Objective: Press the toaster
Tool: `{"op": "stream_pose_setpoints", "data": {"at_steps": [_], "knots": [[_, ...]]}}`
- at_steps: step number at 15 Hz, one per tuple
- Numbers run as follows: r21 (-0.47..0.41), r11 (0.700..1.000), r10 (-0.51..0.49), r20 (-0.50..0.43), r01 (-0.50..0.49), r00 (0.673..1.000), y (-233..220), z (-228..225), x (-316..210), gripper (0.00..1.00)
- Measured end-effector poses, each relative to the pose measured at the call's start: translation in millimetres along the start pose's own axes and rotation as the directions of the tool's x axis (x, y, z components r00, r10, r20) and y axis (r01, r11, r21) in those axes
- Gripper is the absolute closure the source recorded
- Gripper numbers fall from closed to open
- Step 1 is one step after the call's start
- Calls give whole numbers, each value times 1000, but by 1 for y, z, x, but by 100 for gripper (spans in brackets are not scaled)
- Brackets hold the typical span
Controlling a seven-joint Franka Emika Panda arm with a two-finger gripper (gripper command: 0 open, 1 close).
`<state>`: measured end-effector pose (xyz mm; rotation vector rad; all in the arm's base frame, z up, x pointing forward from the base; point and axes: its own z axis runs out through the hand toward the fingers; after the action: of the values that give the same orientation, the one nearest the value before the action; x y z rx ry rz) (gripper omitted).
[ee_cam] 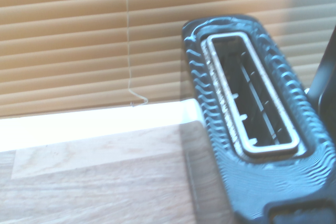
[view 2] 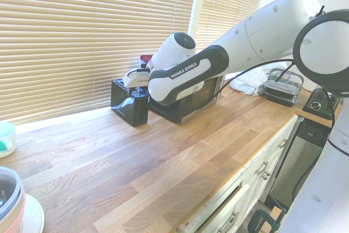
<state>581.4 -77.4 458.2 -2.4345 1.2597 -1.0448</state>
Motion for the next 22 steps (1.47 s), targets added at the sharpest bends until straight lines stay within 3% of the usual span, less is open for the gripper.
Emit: {"op": "stream_pose_setpoints", "data": {"at_steps": [10,11,22], "knots": [[-45,995,-92,-2,92,996,-1,8,33,0],[-48,994,-96,-2,96,995,-2,7,35,100],[-58,991,-117,7,117,993,0,16,41,100]]}}
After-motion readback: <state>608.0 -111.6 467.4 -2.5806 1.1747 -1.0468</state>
